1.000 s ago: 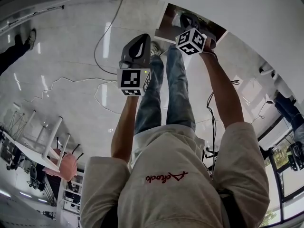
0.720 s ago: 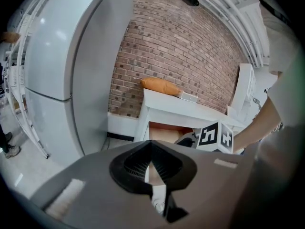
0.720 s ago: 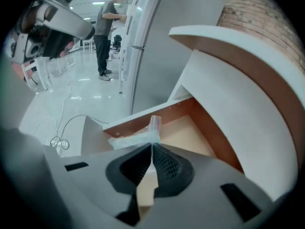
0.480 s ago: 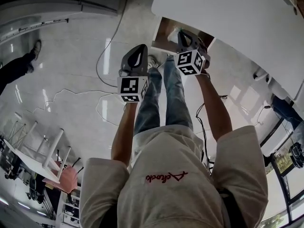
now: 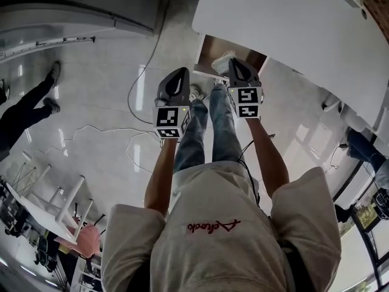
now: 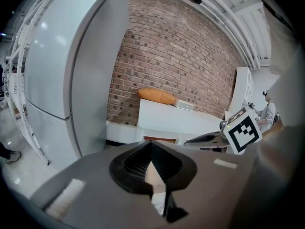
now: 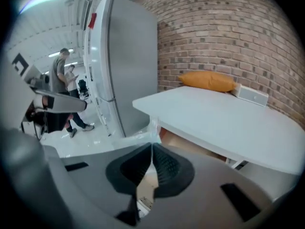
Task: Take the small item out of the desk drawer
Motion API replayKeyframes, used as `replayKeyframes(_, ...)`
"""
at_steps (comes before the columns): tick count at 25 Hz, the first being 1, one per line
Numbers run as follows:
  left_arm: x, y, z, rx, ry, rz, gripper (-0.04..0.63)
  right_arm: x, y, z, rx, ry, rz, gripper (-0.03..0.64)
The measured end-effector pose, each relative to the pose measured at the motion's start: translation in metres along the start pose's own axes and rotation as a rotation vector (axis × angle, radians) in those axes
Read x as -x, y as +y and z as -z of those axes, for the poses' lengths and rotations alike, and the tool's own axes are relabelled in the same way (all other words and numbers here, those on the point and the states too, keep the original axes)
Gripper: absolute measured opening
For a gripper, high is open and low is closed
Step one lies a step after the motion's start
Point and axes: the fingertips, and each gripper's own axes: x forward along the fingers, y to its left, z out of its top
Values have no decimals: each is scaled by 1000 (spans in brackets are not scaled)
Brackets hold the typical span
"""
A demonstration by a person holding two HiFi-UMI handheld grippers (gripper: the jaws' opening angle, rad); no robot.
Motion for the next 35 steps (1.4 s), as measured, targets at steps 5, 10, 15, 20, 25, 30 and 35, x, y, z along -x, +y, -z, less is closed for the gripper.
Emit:
replayKeyframes(5, 13, -8, -24, -7, -30, 5, 9, 31, -1, -40, -37, -103, 10, 18)
replayKeyframes(10, 23, -16, -56, -39, -66, 19, 9, 62, -8, -79, -60, -186, 41, 18)
replayKeyframes(15, 32, -18, -95, -71, -116, 18, 9, 90, -17, -114, -79, -259, 77, 18)
replayKeyframes(20, 43, -18, -131, -99, -165, 10, 9, 119, -24, -146, -84, -324, 104, 18)
replayKeyframes(25, 45, -17, -167, -132, -228, 8, 9, 142, -40, -180, -90, -405, 134, 18)
replayKeyframes(30, 56, -25, -185, -142, -254, 16, 9, 171, -44, -204, -77, -458, 158, 18)
replayKeyframes(35, 70, -34, -191, -139, -269, 23, 9, 198, -44, -216, -56, -487, 174, 18)
